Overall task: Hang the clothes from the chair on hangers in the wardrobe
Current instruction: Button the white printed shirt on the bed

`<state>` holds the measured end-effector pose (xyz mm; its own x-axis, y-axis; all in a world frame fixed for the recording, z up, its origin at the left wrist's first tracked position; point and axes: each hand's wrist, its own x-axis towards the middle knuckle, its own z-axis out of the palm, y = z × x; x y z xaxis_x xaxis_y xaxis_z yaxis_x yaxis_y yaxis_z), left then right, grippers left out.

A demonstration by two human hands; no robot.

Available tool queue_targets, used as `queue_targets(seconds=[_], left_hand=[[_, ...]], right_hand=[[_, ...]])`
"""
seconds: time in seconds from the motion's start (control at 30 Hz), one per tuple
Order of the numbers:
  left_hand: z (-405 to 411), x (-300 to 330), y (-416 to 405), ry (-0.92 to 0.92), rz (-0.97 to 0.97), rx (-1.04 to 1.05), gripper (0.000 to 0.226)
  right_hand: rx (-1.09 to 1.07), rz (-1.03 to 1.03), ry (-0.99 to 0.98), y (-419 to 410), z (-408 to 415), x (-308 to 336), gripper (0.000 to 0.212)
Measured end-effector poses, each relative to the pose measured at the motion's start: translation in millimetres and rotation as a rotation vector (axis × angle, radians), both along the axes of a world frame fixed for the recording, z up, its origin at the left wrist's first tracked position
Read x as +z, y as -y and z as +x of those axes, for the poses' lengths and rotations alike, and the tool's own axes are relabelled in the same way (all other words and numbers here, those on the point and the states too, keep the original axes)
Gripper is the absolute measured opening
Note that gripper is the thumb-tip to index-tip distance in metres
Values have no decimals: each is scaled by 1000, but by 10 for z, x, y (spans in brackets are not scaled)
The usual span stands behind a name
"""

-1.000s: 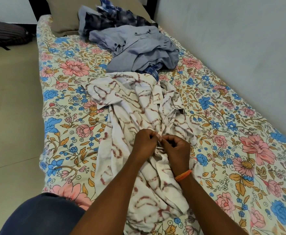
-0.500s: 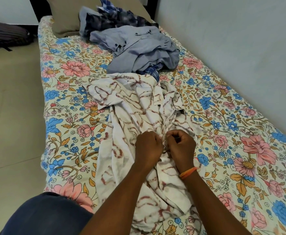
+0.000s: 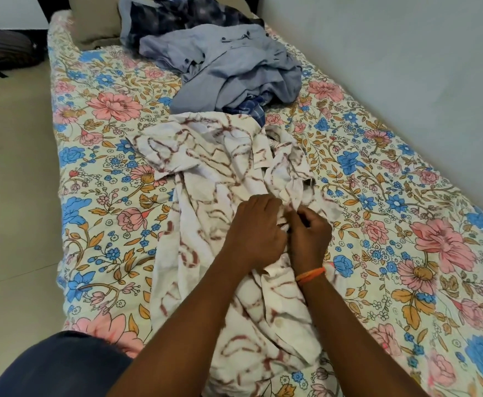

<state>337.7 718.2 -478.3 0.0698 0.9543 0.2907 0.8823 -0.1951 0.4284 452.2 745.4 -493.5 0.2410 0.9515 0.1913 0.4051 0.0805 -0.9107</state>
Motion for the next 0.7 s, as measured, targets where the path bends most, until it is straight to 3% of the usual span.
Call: queue_targets(seconds=[0.13, 0.2, 0.3, 0.53, 0.63, 0.7], left_hand=[[-31, 25, -175, -57, -98, 58, 51], [-67, -34, -250, 82, -106, 173, 35], [-162, -120, -365, 278, -129, 370, 24], [-224, -133, -490, 330, -219, 406, 27], [-258, -143, -474, 409, -245, 440, 27], [-304, -143, -451, 453, -215, 457, 27]], right_hand=[[-118, -42, -409, -62, 40, -78, 5], [-115, -77, -501, -83, 47, -82, 3], [-99, -86, -487, -88, 39, -87, 10], [-107, -110, -500, -77, 7, -37, 20], [-105, -152, -533, -125, -7, -19, 5], [-117, -166, -539, -163, -16, -14, 10]])
